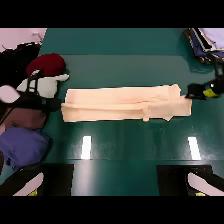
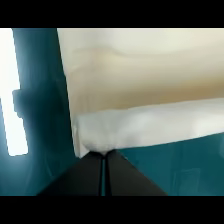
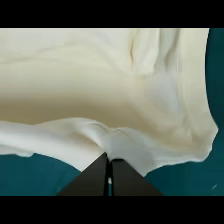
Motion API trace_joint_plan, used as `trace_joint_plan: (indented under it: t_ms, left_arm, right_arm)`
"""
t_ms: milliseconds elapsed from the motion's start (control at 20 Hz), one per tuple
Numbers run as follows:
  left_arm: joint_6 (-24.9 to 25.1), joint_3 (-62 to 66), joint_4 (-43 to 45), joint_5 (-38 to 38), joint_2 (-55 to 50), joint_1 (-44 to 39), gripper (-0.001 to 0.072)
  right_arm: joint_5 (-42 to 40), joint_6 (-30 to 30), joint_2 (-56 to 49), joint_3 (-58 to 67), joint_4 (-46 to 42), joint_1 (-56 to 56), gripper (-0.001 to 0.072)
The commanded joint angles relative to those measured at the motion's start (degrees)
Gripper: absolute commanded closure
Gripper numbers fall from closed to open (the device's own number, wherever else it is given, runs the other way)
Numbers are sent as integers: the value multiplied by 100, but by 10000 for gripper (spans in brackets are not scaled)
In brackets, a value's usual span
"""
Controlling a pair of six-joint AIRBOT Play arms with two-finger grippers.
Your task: Fold the shirts.
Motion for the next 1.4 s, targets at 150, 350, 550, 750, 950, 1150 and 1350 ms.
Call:
trace_joint_plan:
  t_ms: [150, 350, 550, 750, 950, 1150, 1350]
  left_arm:
    - [146, 953, -238, 1344, -1821, -15, 683]
    - [144, 1469, -330, 1451, -2310, -15, 678]
    - [105, 1998, -319, 1189, -2295, -15, 115]
    - [146, 2594, -387, 92, -2267, -17, 504]
    - [149, 2603, -584, -304, -2269, -229, 682]
    - [85, 2601, -605, -269, -2269, -852, 682]
    - [-79, 2603, -629, 37, -2271, -1360, 682]
  right_arm:
    - [-345, -52, -1790, 1491, 22, 37, 697]
    - [-398, -192, -2577, 2151, 535, -81, 677]
    - [-264, -573, -2977, 2535, 1823, -562, 269]
    - [654, -1021, -2957, 2476, 1954, -1255, 254]
    - [761, -1211, -2951, 1698, 2009, -1978, 77]
    - [146, -1906, -2955, 656, 2601, -2415, 76]
    - [149, -2262, -3294, 393, 2752, -2341, 77]
